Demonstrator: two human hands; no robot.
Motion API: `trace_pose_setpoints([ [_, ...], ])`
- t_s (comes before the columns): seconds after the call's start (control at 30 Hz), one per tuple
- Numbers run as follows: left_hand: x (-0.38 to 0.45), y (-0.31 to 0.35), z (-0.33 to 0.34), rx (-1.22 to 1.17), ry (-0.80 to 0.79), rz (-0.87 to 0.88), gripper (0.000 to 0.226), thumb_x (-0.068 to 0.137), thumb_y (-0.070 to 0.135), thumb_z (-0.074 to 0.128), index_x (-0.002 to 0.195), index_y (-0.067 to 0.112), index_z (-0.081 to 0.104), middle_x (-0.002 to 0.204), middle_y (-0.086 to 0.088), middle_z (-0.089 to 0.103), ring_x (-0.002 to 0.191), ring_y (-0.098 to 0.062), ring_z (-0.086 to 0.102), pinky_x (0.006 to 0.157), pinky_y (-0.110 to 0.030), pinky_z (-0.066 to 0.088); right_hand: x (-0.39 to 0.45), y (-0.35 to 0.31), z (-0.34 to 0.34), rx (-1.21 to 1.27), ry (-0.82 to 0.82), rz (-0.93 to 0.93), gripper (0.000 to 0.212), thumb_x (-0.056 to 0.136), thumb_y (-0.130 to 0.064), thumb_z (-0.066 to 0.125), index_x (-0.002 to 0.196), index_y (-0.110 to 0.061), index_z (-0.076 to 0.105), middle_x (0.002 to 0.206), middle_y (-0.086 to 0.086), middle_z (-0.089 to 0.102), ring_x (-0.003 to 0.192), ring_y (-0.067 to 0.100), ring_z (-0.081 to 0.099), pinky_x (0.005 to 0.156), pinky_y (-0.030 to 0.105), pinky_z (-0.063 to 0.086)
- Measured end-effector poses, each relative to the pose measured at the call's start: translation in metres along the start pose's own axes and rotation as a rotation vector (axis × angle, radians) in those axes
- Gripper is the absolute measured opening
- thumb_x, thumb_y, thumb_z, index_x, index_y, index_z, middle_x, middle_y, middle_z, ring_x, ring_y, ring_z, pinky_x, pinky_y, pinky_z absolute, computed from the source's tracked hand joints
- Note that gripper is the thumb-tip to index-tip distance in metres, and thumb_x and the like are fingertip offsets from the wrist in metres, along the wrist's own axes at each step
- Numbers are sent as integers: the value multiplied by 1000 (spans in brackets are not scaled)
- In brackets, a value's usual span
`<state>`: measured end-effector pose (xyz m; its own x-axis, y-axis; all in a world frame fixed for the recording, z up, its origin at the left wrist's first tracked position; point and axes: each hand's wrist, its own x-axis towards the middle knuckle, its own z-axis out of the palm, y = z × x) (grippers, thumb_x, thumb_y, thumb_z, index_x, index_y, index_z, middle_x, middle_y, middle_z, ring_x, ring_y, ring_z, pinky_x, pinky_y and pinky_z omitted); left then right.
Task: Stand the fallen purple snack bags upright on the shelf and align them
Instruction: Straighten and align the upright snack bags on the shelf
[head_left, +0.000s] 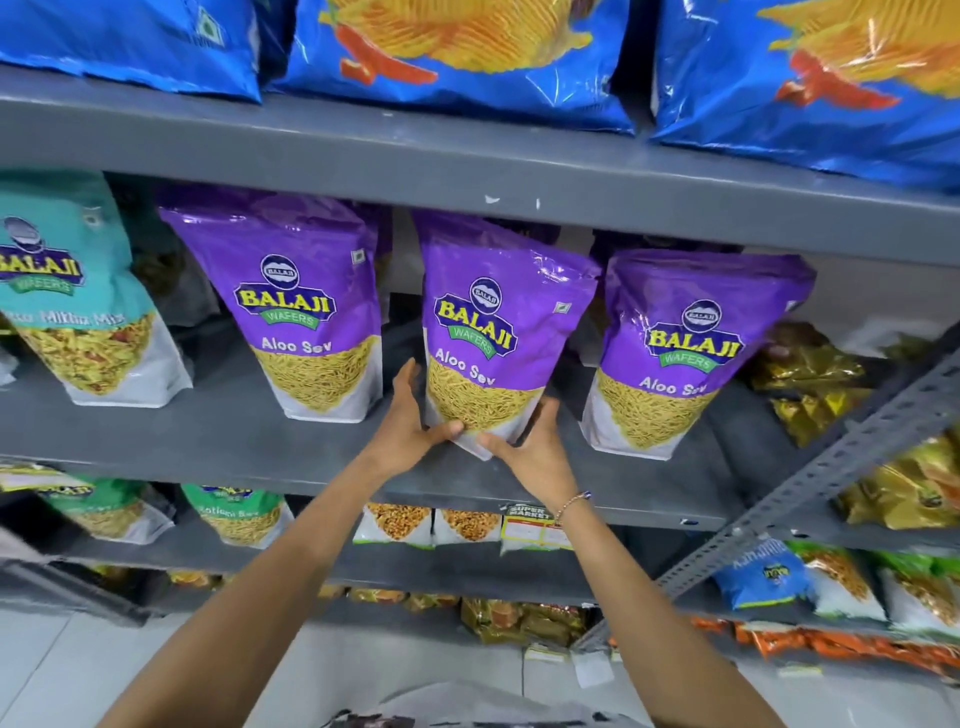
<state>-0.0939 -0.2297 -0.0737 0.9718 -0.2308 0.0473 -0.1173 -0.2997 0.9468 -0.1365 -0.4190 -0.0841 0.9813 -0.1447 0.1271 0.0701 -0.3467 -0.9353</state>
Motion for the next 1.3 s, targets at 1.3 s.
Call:
trace_pose_setpoints([
  [1.3, 17, -6, 1, -18, 60, -25, 96, 52, 35, 90, 128, 22, 33, 125, 5, 55, 111, -13, 55, 88, -28, 47, -9, 0, -139, 156, 887, -188, 48, 91, -29, 57, 125, -5, 32, 132, 20, 39, 107, 0, 49, 89, 9, 40],
])
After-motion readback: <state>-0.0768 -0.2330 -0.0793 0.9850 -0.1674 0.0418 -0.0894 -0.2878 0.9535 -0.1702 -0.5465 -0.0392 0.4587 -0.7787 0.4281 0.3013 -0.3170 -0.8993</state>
